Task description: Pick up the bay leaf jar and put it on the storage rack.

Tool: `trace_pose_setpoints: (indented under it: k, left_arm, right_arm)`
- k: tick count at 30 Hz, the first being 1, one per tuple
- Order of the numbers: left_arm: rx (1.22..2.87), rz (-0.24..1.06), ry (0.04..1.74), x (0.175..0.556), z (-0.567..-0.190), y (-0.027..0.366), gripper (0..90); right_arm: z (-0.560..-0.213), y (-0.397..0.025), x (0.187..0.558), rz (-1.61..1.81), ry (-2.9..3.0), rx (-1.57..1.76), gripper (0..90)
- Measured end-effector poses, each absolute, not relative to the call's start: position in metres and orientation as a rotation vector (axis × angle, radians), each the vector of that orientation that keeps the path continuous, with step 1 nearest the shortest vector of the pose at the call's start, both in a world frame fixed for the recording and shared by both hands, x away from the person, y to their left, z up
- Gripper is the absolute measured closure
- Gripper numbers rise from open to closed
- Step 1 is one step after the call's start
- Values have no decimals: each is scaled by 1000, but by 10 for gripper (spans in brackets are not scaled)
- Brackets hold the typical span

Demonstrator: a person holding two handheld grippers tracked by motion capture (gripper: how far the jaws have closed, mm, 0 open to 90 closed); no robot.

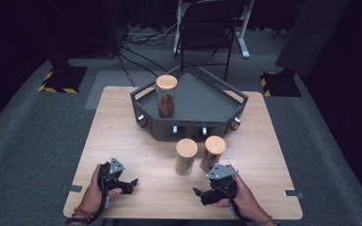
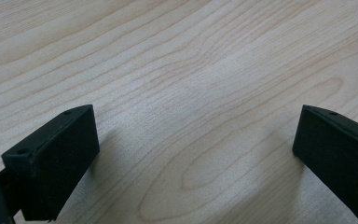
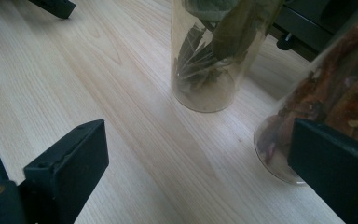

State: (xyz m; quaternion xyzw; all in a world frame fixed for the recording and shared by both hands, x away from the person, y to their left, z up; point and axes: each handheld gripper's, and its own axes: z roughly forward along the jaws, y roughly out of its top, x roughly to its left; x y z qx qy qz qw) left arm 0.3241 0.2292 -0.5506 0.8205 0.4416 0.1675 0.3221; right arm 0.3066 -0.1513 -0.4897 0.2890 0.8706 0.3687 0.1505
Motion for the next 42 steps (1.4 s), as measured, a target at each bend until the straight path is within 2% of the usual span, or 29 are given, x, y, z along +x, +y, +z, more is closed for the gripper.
trace_pose_setpoints:
  k: [42]
  left_arm:
    - [2155, 439, 1159, 324, -551, 229, 2]
  right_arm:
    - [-487, -99, 325, 1067, 2393, 947, 64]
